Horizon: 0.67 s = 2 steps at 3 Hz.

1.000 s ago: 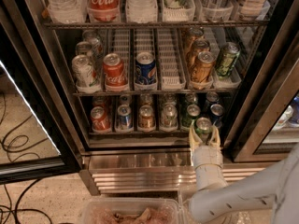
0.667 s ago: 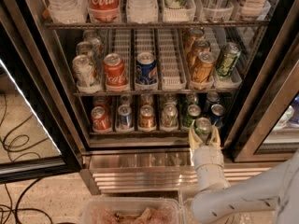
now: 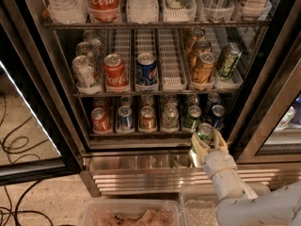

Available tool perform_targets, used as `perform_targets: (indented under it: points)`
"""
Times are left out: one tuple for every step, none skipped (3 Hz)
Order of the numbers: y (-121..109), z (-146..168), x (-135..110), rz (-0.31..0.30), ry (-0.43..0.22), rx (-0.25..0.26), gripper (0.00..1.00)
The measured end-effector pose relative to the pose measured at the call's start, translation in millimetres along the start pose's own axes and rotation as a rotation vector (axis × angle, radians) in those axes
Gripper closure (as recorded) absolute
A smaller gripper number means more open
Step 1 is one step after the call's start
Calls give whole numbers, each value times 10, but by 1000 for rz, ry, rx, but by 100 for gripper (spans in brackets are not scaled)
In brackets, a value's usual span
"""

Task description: Pick green can from bottom shelf of fridge

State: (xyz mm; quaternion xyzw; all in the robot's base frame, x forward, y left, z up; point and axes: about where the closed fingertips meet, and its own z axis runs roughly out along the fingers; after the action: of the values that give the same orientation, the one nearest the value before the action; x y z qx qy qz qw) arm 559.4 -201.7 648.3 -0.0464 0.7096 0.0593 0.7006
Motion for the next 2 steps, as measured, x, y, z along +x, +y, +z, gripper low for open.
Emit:
perform_targets:
  points:
    - [203, -2, -49, -10, -18, -80, 100]
    - [219, -59, -68, 0, -27, -70, 100]
